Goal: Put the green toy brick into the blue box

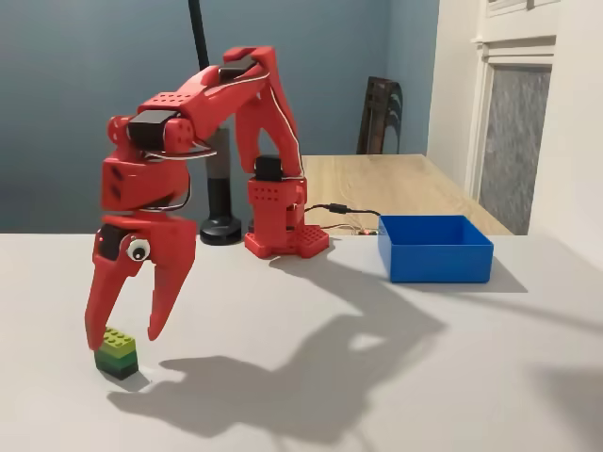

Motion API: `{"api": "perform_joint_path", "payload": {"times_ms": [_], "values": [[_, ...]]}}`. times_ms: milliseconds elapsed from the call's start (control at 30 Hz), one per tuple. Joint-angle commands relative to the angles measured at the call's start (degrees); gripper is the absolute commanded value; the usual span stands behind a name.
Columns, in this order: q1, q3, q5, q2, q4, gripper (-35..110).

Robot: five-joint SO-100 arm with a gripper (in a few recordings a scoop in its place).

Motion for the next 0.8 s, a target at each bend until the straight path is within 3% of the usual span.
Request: {"api": "perform_joint_path", "payload": {"times_ms": [0, 300, 500, 767], "values": [[1.5, -5.3, 0.6, 0.1, -0.6, 24], [3.0, -10.9, 0.7, -5.4, -0.6, 22], [3.2, -12.3, 1.6, -6.4, -0.6, 0], [2.0, -12.3, 1.8, -5.8, 1.5, 0]]}}
